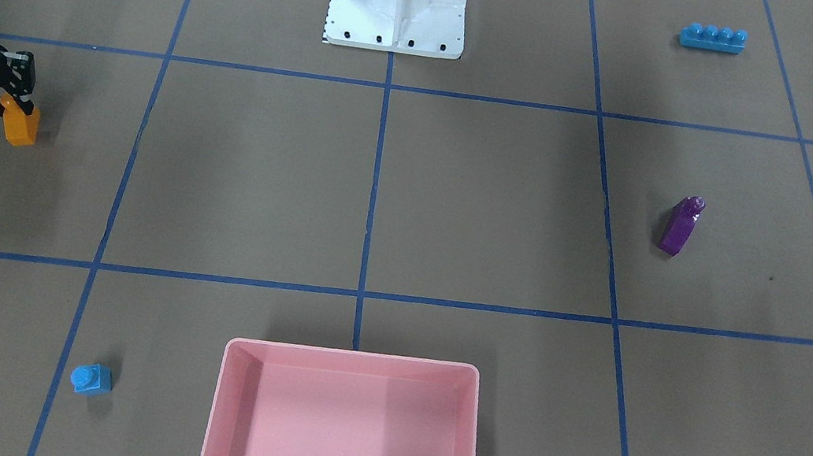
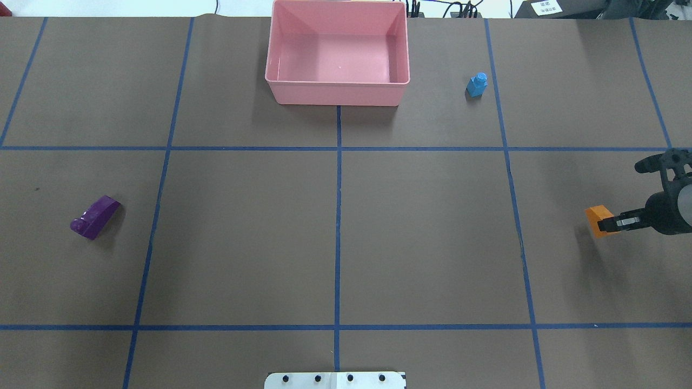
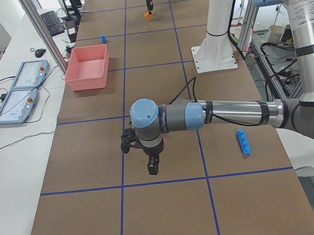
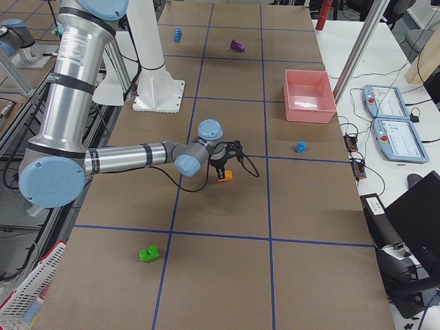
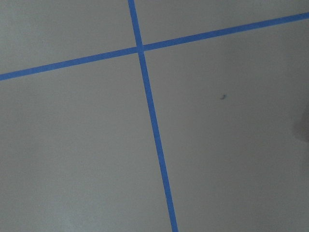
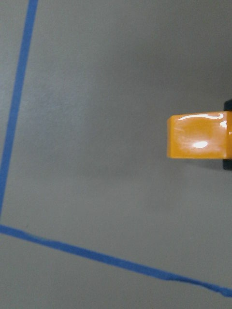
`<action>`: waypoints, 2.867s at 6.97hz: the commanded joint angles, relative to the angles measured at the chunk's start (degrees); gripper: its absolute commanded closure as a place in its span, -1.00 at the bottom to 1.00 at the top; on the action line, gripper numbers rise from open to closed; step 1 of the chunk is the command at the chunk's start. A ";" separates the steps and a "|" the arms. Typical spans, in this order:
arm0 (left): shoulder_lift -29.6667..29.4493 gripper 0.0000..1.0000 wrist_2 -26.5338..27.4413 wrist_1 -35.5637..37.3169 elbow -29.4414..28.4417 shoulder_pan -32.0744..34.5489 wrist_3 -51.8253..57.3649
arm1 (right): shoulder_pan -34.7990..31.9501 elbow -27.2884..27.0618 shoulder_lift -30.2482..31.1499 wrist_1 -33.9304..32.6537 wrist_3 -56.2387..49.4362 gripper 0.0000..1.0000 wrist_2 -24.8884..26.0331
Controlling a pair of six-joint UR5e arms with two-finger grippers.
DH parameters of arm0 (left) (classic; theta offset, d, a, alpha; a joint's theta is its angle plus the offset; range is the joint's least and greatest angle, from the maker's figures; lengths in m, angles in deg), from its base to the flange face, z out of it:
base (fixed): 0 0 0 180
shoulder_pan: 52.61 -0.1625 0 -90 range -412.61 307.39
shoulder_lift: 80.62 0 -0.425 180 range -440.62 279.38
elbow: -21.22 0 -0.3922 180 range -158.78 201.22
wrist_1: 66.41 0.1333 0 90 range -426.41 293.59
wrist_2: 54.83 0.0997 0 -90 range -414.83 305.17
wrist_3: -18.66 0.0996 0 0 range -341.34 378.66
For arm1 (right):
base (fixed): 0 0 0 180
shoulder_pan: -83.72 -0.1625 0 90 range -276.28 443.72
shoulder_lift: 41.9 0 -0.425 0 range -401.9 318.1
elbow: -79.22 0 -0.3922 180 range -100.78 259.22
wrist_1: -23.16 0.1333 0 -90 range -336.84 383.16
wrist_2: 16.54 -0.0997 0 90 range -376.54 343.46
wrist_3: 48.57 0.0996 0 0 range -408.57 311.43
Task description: Put all blocks into box
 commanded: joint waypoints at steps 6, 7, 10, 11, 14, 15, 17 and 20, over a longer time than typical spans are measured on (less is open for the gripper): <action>0.00 -1.00 -0.09 0.00 0.12 0.00 -0.07 | -3.81 19.59 -59.69 -47.95 0.96 1.00 -2.23; 0.09 -1.00 -0.09 0.00 0.12 0.00 -0.07 | -3.89 28.39 -66.91 -47.61 1.05 1.00 -2.23; 0.00 -1.00 -0.09 0.00 -0.06 0.00 0.02 | -3.98 50.03 -77.69 -37.49 1.75 1.00 -1.70; 0.00 -1.00 -0.09 0.00 -0.05 -0.09 -0.07 | -3.98 60.10 -81.36 -28.88 5.58 1.00 -1.61; -0.09 -1.00 -0.09 0.00 0.03 -0.09 -0.07 | -3.72 73.88 -84.47 -17.23 6.06 1.00 0.58; -0.09 -1.00 -0.09 0.00 0.12 0.00 -0.07 | -3.72 74.35 -84.56 -16.76 6.06 1.00 0.50; -0.09 -1.00 -0.09 0.00 0.21 0.00 -0.07 | -3.63 74.35 -84.56 -16.67 6.06 -0.94 0.67; -0.09 -1.00 -0.09 0.00 0.12 0.00 -0.07 | -3.63 74.35 -84.56 -16.66 6.06 -1.00 0.67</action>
